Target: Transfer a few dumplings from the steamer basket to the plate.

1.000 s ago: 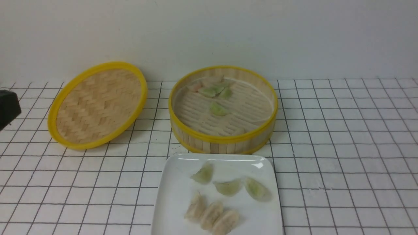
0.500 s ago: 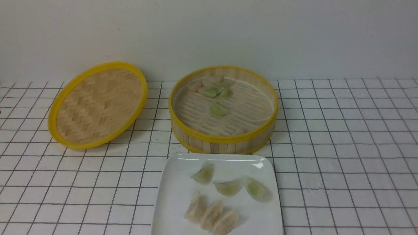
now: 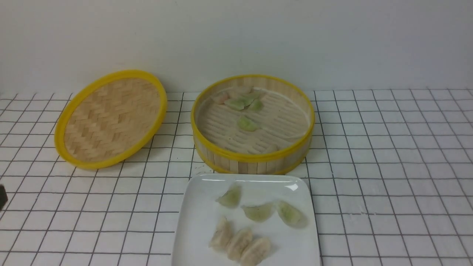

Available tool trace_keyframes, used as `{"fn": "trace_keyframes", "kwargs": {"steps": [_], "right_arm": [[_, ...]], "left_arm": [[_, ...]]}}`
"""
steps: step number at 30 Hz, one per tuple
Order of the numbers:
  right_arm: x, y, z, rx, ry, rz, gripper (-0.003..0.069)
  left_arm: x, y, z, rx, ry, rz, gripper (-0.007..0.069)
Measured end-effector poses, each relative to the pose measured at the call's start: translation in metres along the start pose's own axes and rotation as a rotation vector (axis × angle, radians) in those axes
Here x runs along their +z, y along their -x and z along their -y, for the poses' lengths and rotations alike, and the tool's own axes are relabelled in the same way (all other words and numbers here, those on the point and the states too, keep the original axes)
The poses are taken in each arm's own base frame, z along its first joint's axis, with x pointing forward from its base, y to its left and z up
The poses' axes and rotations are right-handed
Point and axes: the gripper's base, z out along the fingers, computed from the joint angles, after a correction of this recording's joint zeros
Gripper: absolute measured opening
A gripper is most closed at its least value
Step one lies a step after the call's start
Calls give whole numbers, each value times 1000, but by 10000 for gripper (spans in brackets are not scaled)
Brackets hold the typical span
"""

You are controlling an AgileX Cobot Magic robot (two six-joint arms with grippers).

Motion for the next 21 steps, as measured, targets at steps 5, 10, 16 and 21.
{"fn": "trace_keyframes", "kwargs": {"steps": [5, 10, 16, 21], "right_arm": [[0, 0, 0, 0, 0, 0, -15], [0, 0, 0, -2, 0, 1, -15], [0, 0, 0, -3, -1, 1, -15], [0, 0, 0, -3, -1, 1, -15]], "left_arm": [[5, -66, -3, -19, 89, -65, -6], [9, -107, -2, -25, 107, -134, -6], [9, -107, -2, -26, 106, -144, -6], [9, -107, -2, -26, 106, -144, -6]]}}
